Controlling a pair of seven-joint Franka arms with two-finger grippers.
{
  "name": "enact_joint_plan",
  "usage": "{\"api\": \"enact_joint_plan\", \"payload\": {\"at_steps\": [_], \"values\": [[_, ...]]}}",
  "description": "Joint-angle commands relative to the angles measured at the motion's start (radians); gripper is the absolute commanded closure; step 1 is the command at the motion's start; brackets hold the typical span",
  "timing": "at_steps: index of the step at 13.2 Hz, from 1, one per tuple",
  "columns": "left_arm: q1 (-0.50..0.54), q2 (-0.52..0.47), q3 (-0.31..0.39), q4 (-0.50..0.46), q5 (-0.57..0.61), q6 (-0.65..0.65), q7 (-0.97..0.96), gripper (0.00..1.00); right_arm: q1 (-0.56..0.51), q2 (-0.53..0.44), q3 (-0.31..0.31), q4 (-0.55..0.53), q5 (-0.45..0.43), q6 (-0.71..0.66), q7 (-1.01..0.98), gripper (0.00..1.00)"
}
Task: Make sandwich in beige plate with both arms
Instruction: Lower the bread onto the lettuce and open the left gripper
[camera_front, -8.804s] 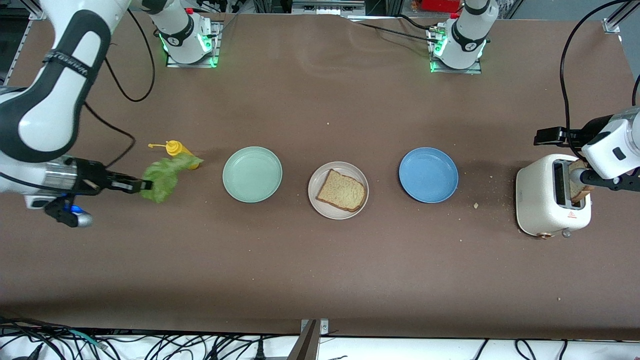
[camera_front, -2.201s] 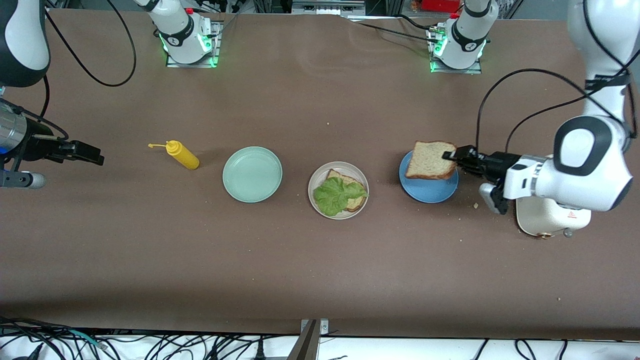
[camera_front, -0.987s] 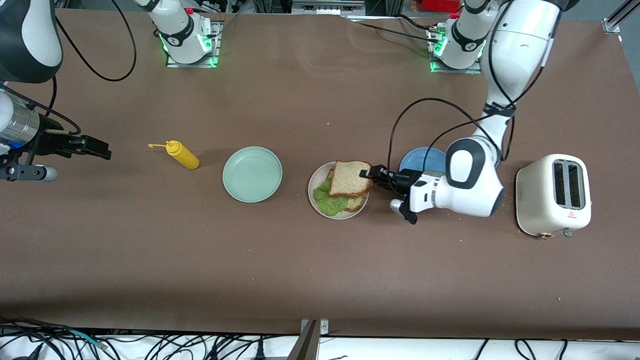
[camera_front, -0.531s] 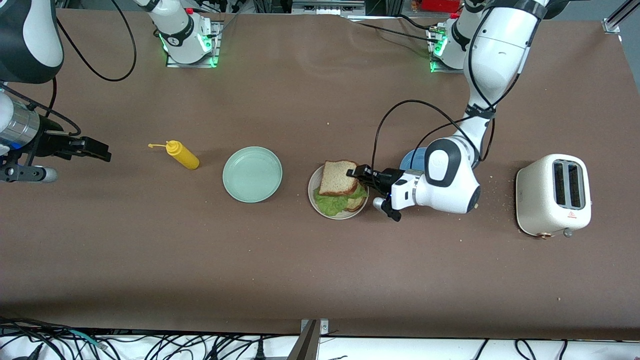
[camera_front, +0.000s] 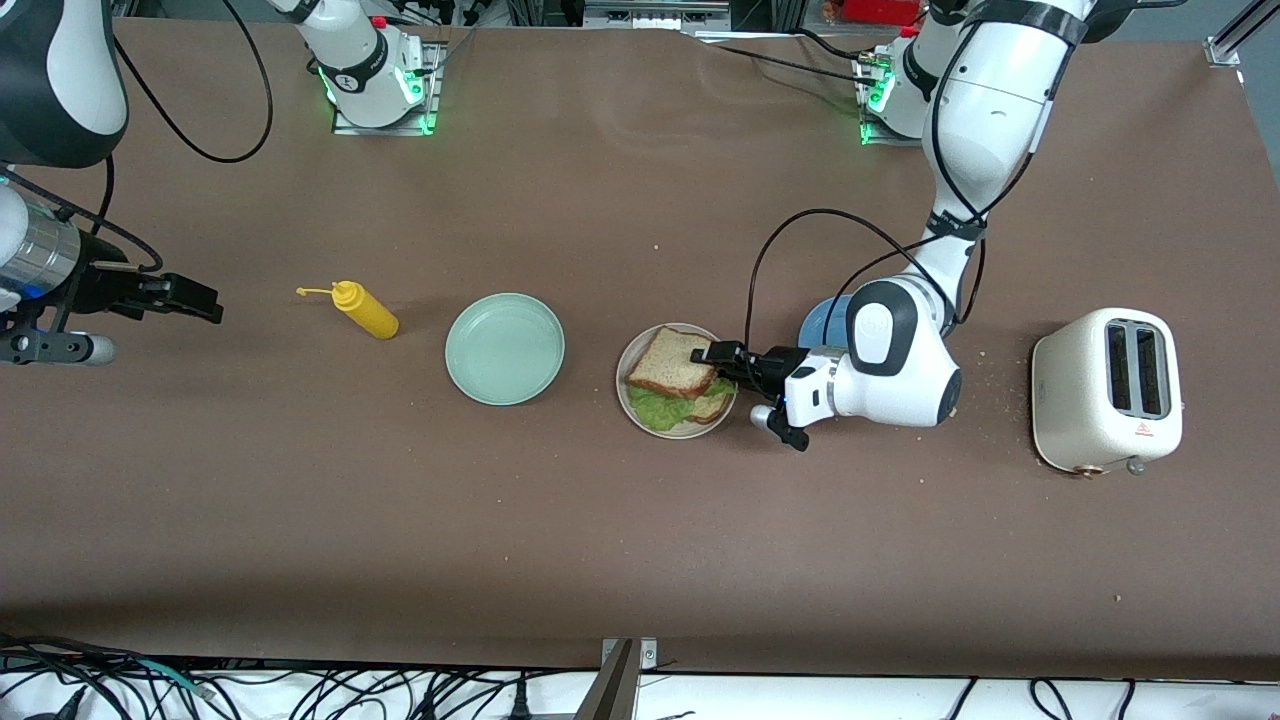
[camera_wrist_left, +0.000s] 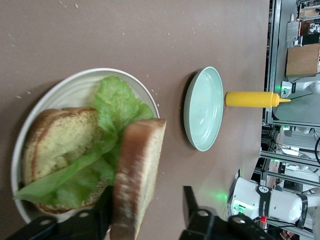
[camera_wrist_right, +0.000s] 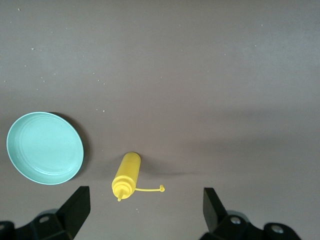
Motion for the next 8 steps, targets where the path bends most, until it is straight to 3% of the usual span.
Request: {"api": "enact_joint_plan", "payload": {"at_steps": [1, 4, 8], "values": [[0.014, 0.006, 0.012, 0.014, -0.028, 0.002, -0.005, 0.00, -0.010, -0.030, 0.012, -0.034, -0.018, 0.013, -0.009, 0.00], [0.039, -0.022, 0.062, 0.015, -0.024, 0.002, -0.010, 0.00, -0.010, -0.031, 0.011, -0.034, -0.018, 0.012, -0.009, 0.00], [0.043, -0.094, 0.193, 0.015, 0.146, -0.006, -0.040, 0.00, -0.011, -0.031, 0.008, -0.035, -0.018, 0.007, -0.012, 0.00]]}}
